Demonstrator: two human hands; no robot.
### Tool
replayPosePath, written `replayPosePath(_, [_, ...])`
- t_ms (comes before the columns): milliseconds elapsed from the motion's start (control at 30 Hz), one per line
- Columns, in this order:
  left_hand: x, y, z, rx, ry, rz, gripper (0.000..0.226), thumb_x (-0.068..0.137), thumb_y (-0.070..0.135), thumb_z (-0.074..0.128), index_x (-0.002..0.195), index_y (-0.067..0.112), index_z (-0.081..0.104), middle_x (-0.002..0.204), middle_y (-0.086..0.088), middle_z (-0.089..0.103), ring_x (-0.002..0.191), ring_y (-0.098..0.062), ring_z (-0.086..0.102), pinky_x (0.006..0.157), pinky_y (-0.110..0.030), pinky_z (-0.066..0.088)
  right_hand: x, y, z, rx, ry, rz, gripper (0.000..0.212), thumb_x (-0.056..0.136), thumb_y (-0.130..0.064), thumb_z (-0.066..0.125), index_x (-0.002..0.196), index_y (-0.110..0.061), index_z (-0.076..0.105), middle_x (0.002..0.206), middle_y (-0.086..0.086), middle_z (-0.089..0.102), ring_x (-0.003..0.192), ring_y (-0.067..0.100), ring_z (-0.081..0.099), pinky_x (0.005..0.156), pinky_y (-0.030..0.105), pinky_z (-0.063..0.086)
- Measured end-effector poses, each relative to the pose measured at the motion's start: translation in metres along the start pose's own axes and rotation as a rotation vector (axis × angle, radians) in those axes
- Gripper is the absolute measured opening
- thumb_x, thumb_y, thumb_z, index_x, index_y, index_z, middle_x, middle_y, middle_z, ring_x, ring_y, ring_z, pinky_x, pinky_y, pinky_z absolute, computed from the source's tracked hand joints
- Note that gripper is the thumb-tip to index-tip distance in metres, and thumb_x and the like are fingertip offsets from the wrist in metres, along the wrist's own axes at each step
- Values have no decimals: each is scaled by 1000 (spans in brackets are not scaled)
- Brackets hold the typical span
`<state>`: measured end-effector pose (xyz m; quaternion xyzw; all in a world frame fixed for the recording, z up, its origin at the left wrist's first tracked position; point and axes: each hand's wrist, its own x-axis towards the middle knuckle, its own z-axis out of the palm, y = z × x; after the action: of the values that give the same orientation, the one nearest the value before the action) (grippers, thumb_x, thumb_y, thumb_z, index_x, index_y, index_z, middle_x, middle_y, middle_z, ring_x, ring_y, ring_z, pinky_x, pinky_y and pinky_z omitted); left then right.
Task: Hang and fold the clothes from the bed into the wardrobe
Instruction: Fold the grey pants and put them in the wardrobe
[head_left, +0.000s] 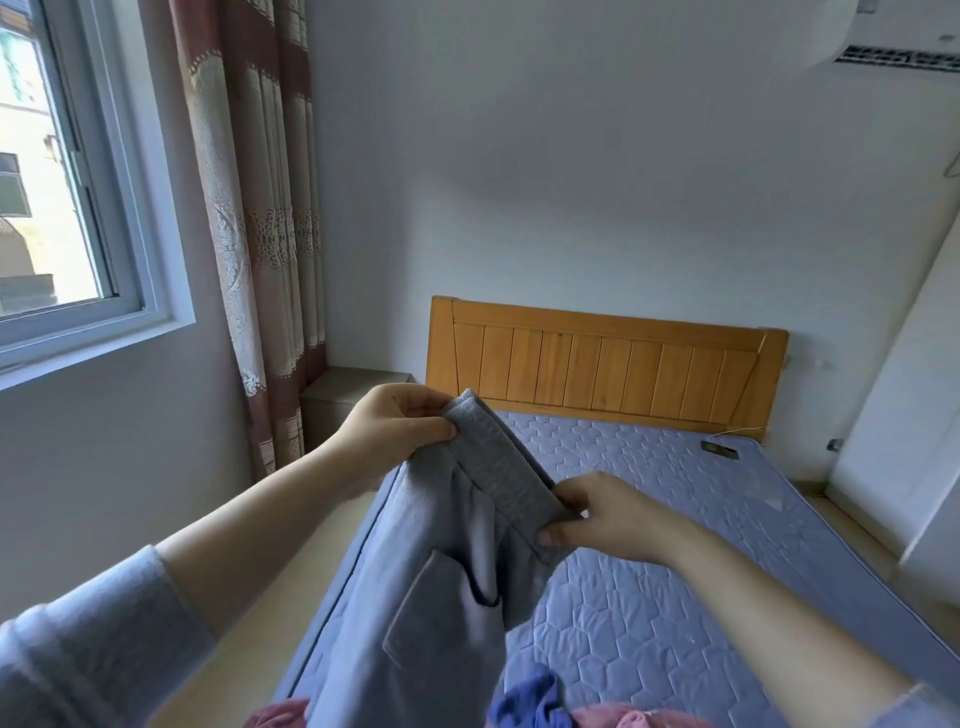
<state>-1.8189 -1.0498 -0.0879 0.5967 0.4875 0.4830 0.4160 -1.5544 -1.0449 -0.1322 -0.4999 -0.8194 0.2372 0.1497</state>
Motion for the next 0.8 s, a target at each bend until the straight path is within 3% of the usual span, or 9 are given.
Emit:
replayPosePath(133, [0, 1, -10, 169, 64, 16, 27, 66, 11, 70, 89, 23, 75, 92, -9, 75, 90, -26, 70, 91, -45, 55, 2, 0, -5, -71, 186, -56, 13, 85, -37, 68, 80, -26, 64, 78, -5, 63, 75, 9, 56, 63, 25, 39])
replayPosePath(200, [-1, 3, -15, 284, 67, 49, 35, 59, 19, 63, 92, 19, 74, 94, -14, 74, 95, -34, 68, 92, -51, 53, 6, 0, -4, -136, 305, -119, 18, 86, -38, 68, 85, -21, 64, 88, -5, 57, 86, 8, 50, 71, 25, 36])
replayPosePath(300, [-4, 2, -21, 360, 50, 71, 38, 57, 20, 59, 93, 18, 73, 94, -13, 74, 89, -27, 69, 91, -51, 52, 11, -3, -6, -75, 404, -131, 17, 86, -35, 71, 87, -19, 65, 108, -10, 48, 101, 6, 47, 82, 21, 36])
replayPosePath(367, [-5, 0, -23, 359, 49, 70, 38, 57, 19, 59, 92, 19, 73, 94, -12, 74, 87, -25, 68, 91, -49, 53, 12, -3, -10, 35, 418, -81, 21, 83, -34, 74, 75, -21, 59, 85, -16, 55, 80, 2, 53, 64, 15, 36])
replayPosePath(433, [-6, -2, -23, 364, 61, 76, 38, 56, 20, 59, 92, 20, 72, 94, -13, 73, 86, -24, 66, 91, -48, 53, 13, -5, -14, 169, 443, -46, 28, 78, -31, 79, 72, -18, 56, 60, -15, 52, 55, -2, 46, 51, 14, 35])
replayPosePath(500, [-6, -3, -24, 371, 73, 78, 36, 56, 21, 58, 90, 22, 70, 92, -11, 73, 82, -19, 64, 88, -45, 52, 13, -9, -18, 331, 494, -54, 29, 75, -22, 82, 80, -15, 54, 60, -13, 55, 56, -3, 49, 55, 11, 40])
replayPosePath(567, [-8, -4, -25, 372, 78, 72, 34, 56, 21, 58, 89, 23, 69, 91, -10, 73, 81, -17, 63, 88, -44, 53, 11, -15, -25, 471, 546, -80, 29, 77, -12, 80, 89, -15, 54, 70, -6, 65, 67, 4, 59, 67, 19, 50])
replayPosePath(667, [-11, -8, -25, 310, 78, 34, 41, 56, 18, 59, 95, 16, 71, 95, -15, 73, 86, -27, 67, 89, -50, 54, 4, -19, -31, 479, 445, -91, 32, 80, -17, 78, 104, -19, 56, 83, 2, 71, 77, 13, 67, 76, 29, 55])
replayPosePath(800, [-13, -8, -16, 339, 48, 57, 40, 61, 17, 62, 99, 16, 73, 96, -11, 74, 89, -28, 68, 90, -48, 54, -1, -17, -1, 414, 144, 26, 70, 65, -51, 83, 125, -36, 49, 114, -12, 64, 107, 1, 60, 88, 21, 50])
